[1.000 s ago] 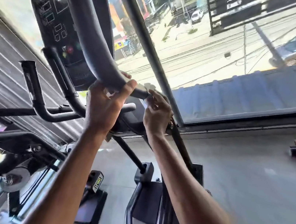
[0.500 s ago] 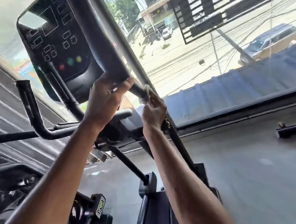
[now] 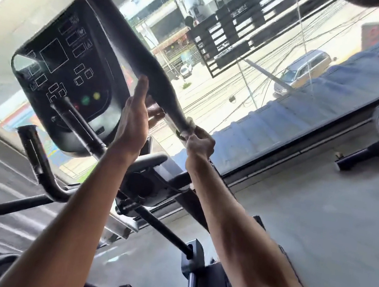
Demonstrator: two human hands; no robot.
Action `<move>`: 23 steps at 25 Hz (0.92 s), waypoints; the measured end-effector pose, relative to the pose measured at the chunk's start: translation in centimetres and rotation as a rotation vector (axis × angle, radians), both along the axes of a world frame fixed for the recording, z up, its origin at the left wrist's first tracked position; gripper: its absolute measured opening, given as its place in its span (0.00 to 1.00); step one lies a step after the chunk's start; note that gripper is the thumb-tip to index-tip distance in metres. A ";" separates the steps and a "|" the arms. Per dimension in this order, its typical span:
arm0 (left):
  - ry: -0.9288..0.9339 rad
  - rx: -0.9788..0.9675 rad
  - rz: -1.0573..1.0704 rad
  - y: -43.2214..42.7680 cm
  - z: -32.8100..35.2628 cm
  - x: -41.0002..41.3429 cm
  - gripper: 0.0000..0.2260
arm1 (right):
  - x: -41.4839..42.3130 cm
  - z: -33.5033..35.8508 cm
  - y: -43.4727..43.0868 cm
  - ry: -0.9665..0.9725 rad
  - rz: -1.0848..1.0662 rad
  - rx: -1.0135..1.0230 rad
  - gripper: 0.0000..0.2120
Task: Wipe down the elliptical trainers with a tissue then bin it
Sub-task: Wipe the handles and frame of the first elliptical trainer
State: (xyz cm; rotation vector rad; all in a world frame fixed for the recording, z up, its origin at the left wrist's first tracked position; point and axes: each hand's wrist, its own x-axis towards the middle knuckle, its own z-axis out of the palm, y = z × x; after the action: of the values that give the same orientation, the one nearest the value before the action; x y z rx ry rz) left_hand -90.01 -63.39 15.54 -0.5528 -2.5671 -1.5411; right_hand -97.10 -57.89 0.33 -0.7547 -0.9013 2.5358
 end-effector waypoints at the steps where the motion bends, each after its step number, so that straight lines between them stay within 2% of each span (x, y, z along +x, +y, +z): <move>1: 0.019 0.027 -0.004 -0.1 0.3 -0.1 0.20 | 0.0 0.3 0.0 0.002 -0.017 -0.007 0.09; 4: 0.068 0.084 -0.007 -0.7 0.9 -0.7 0.18 | 0.6 0.4 -1.5 0.048 -0.095 0.060 0.11; 9: 0.049 0.056 -0.025 -0.8 1.1 -0.5 0.19 | 0.4 0.7 -0.8 0.001 -0.014 -0.121 0.13; 13: 0.043 0.065 -0.057 -0.7 1.3 -0.1 0.16 | 0.8 1.1 -1.5 0.050 -0.116 -0.086 0.11; 17: 0.036 0.065 -0.087 -0.7 1.6 0.1 0.16 | 0.6 1.5 -1.6 0.025 -0.079 -0.122 0.15; 20: 0.039 0.080 -0.106 -0.7 1.8 0.1 0.14 | 0.9 1.5 -2.3 0.073 -0.178 -0.088 0.10; 23: 0.028 0.081 -0.129 -0.7 1.9 0.1 0.14 | 1.1 1.7 -2.3 0.079 -0.152 -0.122 0.11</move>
State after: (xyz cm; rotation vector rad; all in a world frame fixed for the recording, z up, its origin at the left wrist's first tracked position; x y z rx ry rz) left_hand -89.95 -64.10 17.42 -0.7386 -2.4796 -1.6556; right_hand -95.99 -60.18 2.05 -0.7246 -0.6427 2.4837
